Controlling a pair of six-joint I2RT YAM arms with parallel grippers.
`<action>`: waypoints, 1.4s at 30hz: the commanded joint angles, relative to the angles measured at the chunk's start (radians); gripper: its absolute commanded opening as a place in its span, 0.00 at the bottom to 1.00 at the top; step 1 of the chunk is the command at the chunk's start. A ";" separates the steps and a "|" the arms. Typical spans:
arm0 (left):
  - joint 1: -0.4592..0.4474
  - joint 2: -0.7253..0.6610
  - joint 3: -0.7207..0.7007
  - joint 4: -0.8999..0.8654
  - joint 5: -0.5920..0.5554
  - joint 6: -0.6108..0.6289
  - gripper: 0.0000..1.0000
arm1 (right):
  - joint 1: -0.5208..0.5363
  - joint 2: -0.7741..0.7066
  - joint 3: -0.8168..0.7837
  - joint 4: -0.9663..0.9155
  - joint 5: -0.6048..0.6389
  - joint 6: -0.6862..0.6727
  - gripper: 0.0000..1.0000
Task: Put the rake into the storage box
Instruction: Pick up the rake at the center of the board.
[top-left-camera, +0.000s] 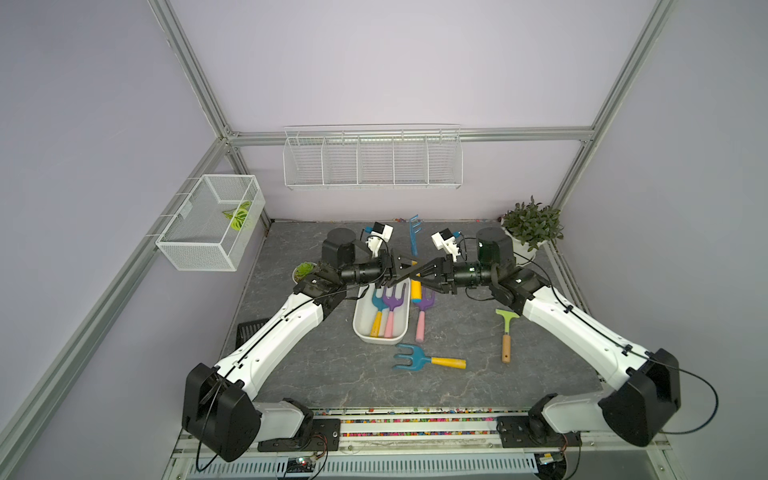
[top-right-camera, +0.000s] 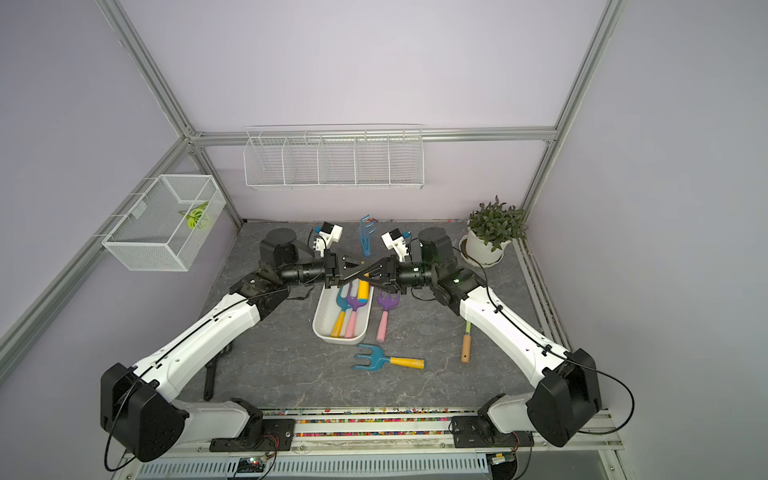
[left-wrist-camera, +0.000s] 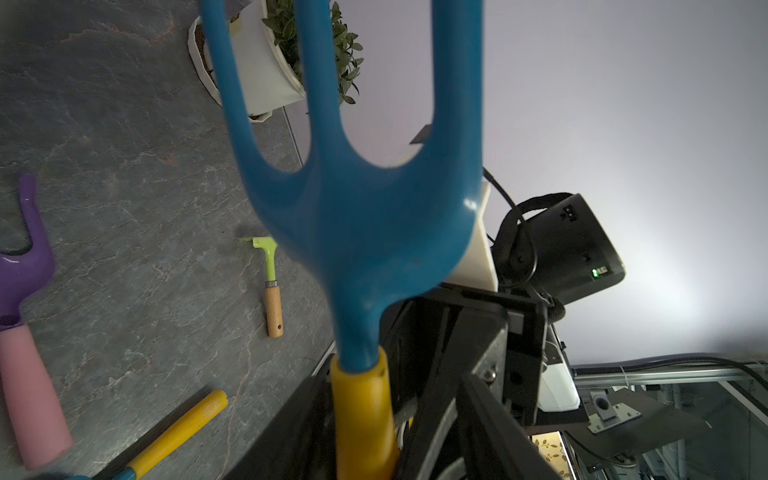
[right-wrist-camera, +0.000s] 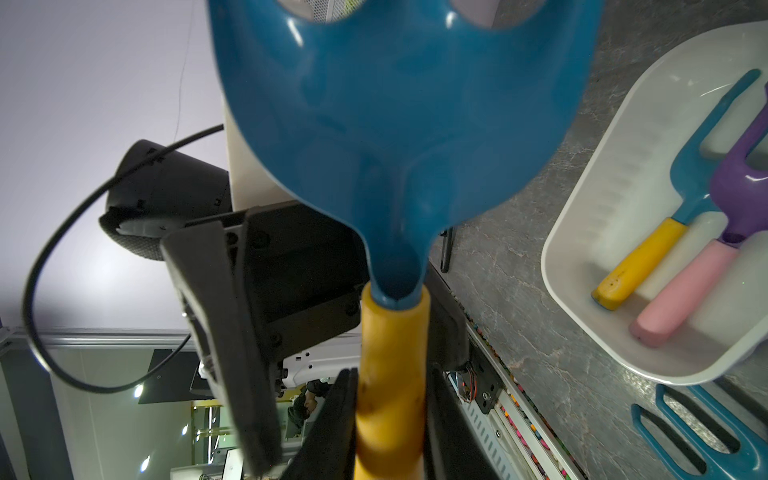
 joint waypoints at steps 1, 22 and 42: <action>-0.004 0.016 0.023 0.068 0.025 -0.034 0.52 | 0.019 0.001 0.017 0.070 -0.042 0.008 0.00; 0.002 -0.039 -0.036 0.143 0.026 -0.116 0.22 | 0.016 -0.054 -0.052 0.153 -0.020 0.054 0.00; 0.084 -0.050 0.087 -0.373 -0.022 0.222 0.00 | -0.070 -0.189 -0.021 -0.265 0.137 -0.176 0.66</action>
